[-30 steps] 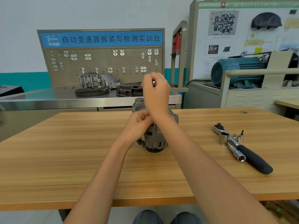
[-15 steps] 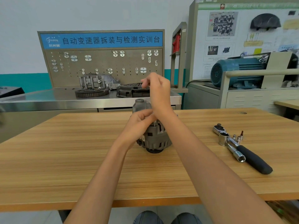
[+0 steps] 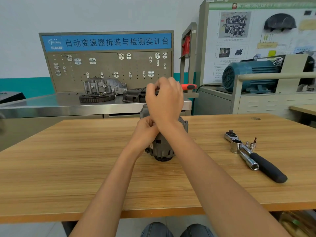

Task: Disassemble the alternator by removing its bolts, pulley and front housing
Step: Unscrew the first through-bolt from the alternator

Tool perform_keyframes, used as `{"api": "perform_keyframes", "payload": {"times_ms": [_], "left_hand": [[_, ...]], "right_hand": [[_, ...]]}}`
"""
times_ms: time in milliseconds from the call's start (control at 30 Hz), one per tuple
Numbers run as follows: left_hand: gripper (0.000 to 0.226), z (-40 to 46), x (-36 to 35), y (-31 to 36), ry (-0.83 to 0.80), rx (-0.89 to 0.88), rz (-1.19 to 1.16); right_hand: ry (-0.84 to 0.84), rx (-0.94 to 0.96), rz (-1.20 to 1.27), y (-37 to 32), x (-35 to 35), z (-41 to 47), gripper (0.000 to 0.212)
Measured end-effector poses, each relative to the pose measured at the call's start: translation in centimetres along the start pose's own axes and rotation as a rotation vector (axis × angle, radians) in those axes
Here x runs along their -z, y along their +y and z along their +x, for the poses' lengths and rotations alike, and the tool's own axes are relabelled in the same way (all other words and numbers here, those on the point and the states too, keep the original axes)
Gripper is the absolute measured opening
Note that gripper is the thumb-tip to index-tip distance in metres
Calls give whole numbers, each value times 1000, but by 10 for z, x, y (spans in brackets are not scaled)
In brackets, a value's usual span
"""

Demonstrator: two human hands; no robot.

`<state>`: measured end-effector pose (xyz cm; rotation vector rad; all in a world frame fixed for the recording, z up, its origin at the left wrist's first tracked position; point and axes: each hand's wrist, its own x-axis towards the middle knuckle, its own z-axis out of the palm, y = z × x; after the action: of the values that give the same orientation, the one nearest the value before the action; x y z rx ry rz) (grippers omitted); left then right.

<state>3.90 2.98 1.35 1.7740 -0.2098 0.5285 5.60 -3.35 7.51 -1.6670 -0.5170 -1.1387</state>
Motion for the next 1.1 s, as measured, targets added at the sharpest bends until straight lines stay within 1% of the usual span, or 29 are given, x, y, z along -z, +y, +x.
{"api": "perform_keyframes", "payload": {"times_ms": [133,300,400,467,567,633,700,733,767,800,833,867,900,933,1000,1067,1100], "left_hand": [[39,-1,0,2,-20,-11,-15],[24,0,2,1,-60,-19,-54],[25,0,3,1,-60,-24,-43],[33,-1,3,2,-57,-28,-38],[43,-3,2,2,-45,-22,-42],[39,-1,1,0,-20,-13,-29],[26,1,1,-2,3,-4,-15],[20,1,0,-2,13,1,-10],[19,2,0,-2,18,-4,-7],[26,2,0,-2,20,-14,-7],[37,1,0,-1,15,-22,-14],[45,0,-1,0,0,-25,-24],[47,-1,-1,1,-20,-28,-30],[45,-2,-2,3,-41,-35,-31],[35,-2,-1,5,-78,-54,-49],[24,-3,0,7,-93,-64,-65],[23,-4,1,7,-96,-70,-66]], "right_hand": [[-12,-13,16,2,0,2,18],[-8,9,-3,4,-2,3,17],[-2,22,-27,5,-1,3,17],[-12,53,-93,6,-1,4,17],[-61,89,-288,6,0,6,17],[-74,93,-410,4,-1,6,17],[-72,77,-444,2,-3,3,20],[-71,66,-416,1,-3,2,21],[-70,52,-344,1,-3,2,20],[-71,31,-227,0,-3,3,19],[-85,-6,-79,1,-2,5,20],[-114,-57,75,1,-1,7,26],[-142,-113,218,2,0,9,33],[-165,-163,331,1,2,10,37],[-186,-239,476,-1,2,13,39],[-189,-298,546,-1,2,15,42],[-188,-307,553,0,2,15,42]]}}
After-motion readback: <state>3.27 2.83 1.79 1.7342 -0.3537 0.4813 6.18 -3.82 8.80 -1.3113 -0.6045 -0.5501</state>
